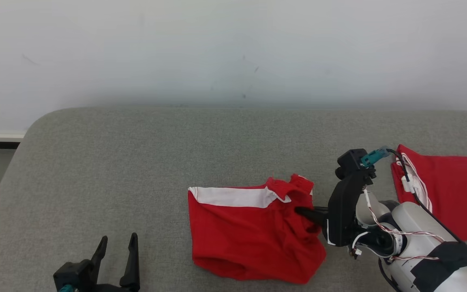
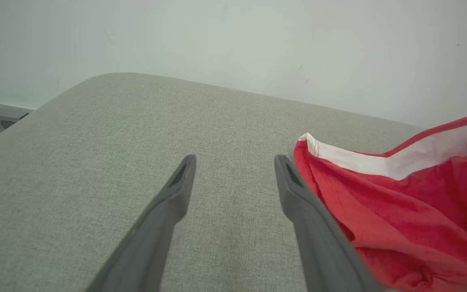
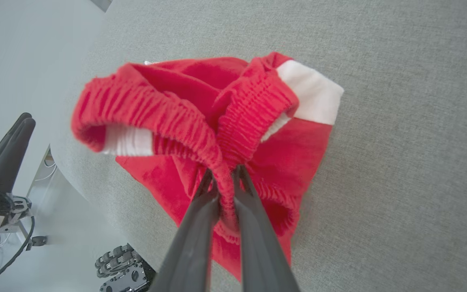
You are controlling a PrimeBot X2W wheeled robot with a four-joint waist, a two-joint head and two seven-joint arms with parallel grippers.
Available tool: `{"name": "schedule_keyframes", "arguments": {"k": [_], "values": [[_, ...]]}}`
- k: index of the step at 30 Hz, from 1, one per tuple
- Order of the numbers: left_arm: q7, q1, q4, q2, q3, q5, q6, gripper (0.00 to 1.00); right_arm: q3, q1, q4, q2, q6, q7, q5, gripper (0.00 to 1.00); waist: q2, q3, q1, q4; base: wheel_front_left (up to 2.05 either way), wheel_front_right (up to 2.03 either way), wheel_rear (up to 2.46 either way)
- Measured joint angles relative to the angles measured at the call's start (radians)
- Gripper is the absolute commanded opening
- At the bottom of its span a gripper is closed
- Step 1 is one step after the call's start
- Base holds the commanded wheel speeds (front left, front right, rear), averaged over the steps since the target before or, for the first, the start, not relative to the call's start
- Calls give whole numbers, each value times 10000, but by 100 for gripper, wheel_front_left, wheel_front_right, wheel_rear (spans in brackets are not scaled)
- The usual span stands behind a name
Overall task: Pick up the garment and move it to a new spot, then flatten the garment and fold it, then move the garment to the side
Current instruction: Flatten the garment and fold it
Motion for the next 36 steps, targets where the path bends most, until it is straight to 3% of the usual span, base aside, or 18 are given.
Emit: {"name": "schedule_keyframes", "arguments": {"k": [3, 12, 17, 36], "values": [[0, -9, 35, -40, -10, 0, -65, 100, 0, -35, -44, 198, -2, 173, 107, 0, 0, 36, 0, 107, 0, 0, 0], [0, -215, 238, -291, -182, 6, -167, 100, 31, -586, 458, 790, -621, 366, 128, 0, 0, 154, 0, 567, 0, 0, 0], [0, -270, 334, -326, -192, 6, -184, 100, 146, -730, 755, 1007, -779, 531, 127, 0, 0, 188, 0, 841, 0, 0, 0], [0, -454, 644, -564, -169, 38, -267, 100, 493, -1547, 2243, 1471, -1129, 424, -255, 0, 0, 235, 0, 1457, 0, 0, 0]]}}
